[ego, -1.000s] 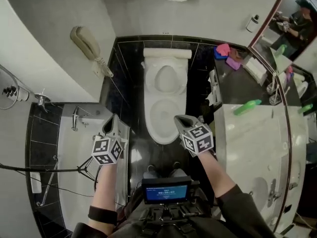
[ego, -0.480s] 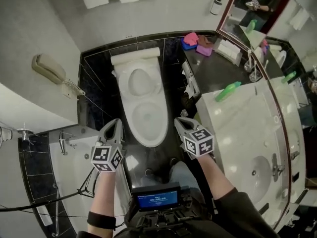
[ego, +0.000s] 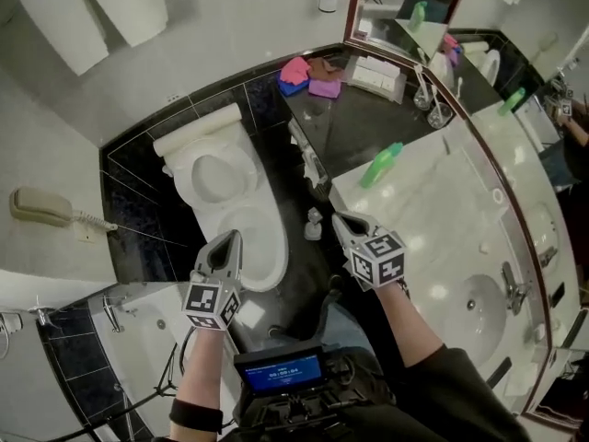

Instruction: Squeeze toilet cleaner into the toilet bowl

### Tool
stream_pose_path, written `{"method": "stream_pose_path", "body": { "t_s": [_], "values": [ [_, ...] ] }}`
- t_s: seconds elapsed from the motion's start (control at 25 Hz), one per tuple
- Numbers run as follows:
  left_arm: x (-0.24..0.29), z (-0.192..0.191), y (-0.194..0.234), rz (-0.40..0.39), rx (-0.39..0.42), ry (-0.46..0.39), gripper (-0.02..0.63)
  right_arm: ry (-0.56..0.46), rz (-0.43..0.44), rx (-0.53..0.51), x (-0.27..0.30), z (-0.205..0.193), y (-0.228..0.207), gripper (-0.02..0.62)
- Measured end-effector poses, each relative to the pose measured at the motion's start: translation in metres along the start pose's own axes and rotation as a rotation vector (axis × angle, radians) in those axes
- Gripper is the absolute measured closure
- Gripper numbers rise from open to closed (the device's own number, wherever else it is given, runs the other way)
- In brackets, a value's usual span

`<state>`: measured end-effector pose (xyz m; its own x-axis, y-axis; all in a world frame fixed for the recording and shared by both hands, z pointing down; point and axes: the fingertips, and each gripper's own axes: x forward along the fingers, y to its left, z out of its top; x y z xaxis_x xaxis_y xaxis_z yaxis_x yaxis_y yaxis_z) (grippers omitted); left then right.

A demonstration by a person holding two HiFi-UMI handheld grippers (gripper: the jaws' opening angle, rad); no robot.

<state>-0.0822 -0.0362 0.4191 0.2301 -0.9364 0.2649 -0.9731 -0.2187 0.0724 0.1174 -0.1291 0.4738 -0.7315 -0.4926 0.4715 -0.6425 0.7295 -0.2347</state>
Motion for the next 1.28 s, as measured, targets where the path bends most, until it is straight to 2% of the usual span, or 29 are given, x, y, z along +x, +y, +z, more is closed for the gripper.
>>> {"method": "stream_pose_path", "body": {
  "t_s": [0.16,0.32,0.52,0.88,1.28],
  "values": [
    [0.067,0.001,-0.05,-0.13,0.047,0.031,0.592,-0.012,-0.063,0.044,-0.016,0.002,-0.06,0.595],
    [0.128,-0.004,-0.103,-0.27,0.098,0.078,0.477,-0.031,-0.115,0.077,-0.031,0.004,-0.112,0.595],
    [0.199,-0.01,-0.167,-0.405,0.15,0.106,0.38,-0.053,-0.17,0.112,-0.049,0.005,-0.173,0.595],
    [0.31,-0.042,-0.229,-0.481,0.212,0.164,0.246,-0.065,-0.196,0.131,-0.053,0.009,-0.246,0.595],
    [0.383,-0.065,-0.265,-0.531,0.249,0.17,0.236,-0.048,-0.18,0.161,-0.042,-0.006,-0.299,0.595]
  ]
}}
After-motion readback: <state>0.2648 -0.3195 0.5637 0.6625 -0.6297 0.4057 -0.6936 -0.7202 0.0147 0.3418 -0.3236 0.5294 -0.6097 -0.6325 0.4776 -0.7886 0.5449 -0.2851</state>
